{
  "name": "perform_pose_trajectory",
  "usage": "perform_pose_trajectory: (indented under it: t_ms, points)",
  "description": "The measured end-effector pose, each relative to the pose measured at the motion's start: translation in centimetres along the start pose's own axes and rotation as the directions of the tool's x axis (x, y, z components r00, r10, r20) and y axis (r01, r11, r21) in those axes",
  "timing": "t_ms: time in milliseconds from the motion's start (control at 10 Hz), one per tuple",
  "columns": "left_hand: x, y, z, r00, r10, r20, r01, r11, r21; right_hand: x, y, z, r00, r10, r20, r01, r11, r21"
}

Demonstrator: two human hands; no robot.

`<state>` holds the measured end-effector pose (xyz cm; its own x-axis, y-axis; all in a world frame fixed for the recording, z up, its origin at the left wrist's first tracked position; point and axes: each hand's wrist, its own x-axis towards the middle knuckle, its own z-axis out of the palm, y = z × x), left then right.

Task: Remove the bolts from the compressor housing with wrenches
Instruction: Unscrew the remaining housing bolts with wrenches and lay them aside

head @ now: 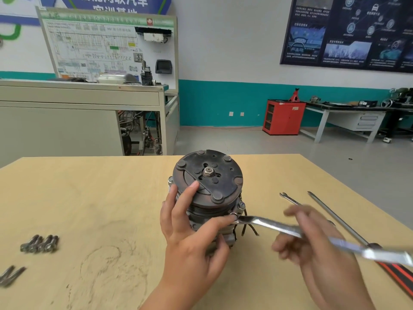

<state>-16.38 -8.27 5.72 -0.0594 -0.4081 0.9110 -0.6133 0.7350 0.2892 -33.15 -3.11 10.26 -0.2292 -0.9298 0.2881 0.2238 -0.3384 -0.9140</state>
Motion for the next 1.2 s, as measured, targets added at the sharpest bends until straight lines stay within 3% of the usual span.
perform_pose_trajectory:
  t_ms: [100,200,300,400,500,600,700,800,900,1000,1100,1200]
  points:
    - [0.0,0.1,0.0,1.000,0.005,0.012,-0.005,1.000,-0.001,4.1,1.4,0.8,0.998,0.021,-0.060,-0.023,0.999,-0.023]
    - [0.2,0.1,-0.2,0.999,0.021,0.025,-0.021,1.000,-0.003,6.8,2.7,1.5,0.994,0.071,0.083,-0.065,0.995,-0.074]
    - [0.1,0.0,-0.2,0.999,0.023,0.034,-0.023,1.000,0.015,7.7,1.8,2.4,0.977,0.180,0.115,-0.197,0.968,0.156]
    - [0.0,0.0,-0.1,0.999,0.008,0.037,-0.008,1.000,0.012,5.7,1.2,1.0,0.991,0.117,0.063,-0.133,0.884,0.448]
    - [-0.1,0.0,-0.2,0.999,0.004,0.035,-0.004,1.000,0.010,1.9,1.1,-0.2,0.999,0.019,-0.044,0.000,0.920,0.392]
    - [0.0,0.0,-0.2,1.000,0.002,0.027,-0.002,1.000,0.016,-1.2,1.5,-0.5,0.997,-0.051,-0.062,0.064,0.970,0.233]
    - [0.1,0.1,-0.1,1.000,0.004,0.017,-0.005,1.000,0.020,-3.1,1.6,0.6,0.999,0.046,0.007,-0.046,0.974,0.220]
    - [0.0,0.1,-0.1,1.000,0.003,0.015,-0.003,1.000,0.013,-4.2,2.1,1.6,0.998,0.061,-0.002,-0.060,0.992,0.110]
    - [-0.1,0.0,0.0,1.000,0.005,0.014,-0.005,1.000,0.014,-3.8,0.9,2.3,0.933,0.262,0.246,-0.269,0.963,-0.006]
    - [-0.1,-0.1,0.0,1.000,0.008,0.022,-0.009,1.000,0.024,-3.1,0.6,1.8,0.853,0.333,0.403,-0.326,0.941,-0.088]
    - [-0.1,-0.1,0.1,0.999,0.007,0.033,-0.008,0.999,0.031,-3.0,0.9,0.5,0.841,0.259,0.475,-0.135,0.951,-0.279]
    - [-0.2,0.0,0.1,0.999,-0.001,0.037,0.000,1.000,0.028,-2.7,1.7,0.1,0.941,0.177,0.288,-0.144,0.981,-0.132]
